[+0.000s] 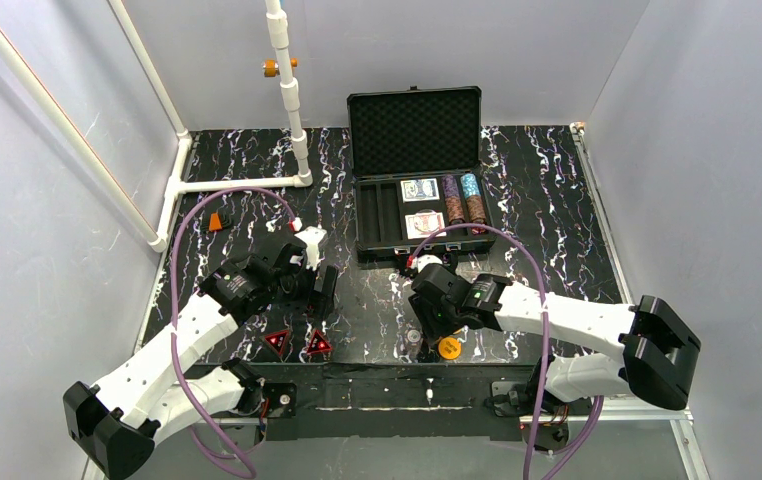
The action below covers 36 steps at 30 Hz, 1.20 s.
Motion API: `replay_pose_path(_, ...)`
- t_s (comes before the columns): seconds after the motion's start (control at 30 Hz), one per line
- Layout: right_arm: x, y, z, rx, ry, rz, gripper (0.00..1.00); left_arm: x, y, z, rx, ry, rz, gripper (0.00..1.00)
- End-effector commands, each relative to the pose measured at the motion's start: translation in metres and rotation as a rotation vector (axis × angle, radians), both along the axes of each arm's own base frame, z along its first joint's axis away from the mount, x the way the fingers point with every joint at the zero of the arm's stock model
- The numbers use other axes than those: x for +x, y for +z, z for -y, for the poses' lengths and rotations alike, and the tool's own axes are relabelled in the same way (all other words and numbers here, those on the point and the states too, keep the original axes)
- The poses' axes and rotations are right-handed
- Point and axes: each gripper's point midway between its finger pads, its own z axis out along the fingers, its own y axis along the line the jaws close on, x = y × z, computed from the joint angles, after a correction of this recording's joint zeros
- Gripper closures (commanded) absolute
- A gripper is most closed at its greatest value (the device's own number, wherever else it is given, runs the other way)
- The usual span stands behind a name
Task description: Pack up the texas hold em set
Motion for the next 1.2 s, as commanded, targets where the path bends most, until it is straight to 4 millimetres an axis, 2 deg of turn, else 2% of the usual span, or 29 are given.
replay_pose_path(0.0, 0.006, 0.017, -0.017, 0.055, 0.020, 0.024, 0.70, 0.001, 0.008, -0.001, 0.005, -0.006, 0.017, 0.19)
replay_pose_path(0.2, 0.009, 0.024, -0.018, 0.056, 0.016, 0.036, 0.76, 0.004, 0.007, -0.005, 0.025, 0.012, 0.029, 0.19)
replay_pose_path(0.57, 0.038, 0.061, -0.027, 0.050, 0.004, 0.175, 0.85, 0.006, 0.012, -0.006, 0.013, 0.016, 0.058, 0.17)
replay_pose_path(0.63, 0.043, 0.069, -0.032, 0.062, 0.006, 0.195, 0.86, 0.007, 0.015, -0.005, 0.003, 0.019, 0.071, 0.15)
replay_pose_path(0.83, 0.054, 0.098, -0.055, 0.113, 0.034, 0.227, 0.99, 0.014, 0.025, 0.001, -0.051, -0.002, 0.153, 0.10)
replay_pose_path(1.0, 0.059, 0.124, -0.070, 0.183, 0.039, 0.248, 0.99, 0.023, 0.046, 0.012, -0.114, -0.071, 0.267, 0.07)
replay_pose_path(1.17, 0.053, 0.152, -0.089, 0.300, 0.058, 0.231, 0.99, 0.024, 0.068, 0.029, -0.164, -0.212, 0.339, 0.07)
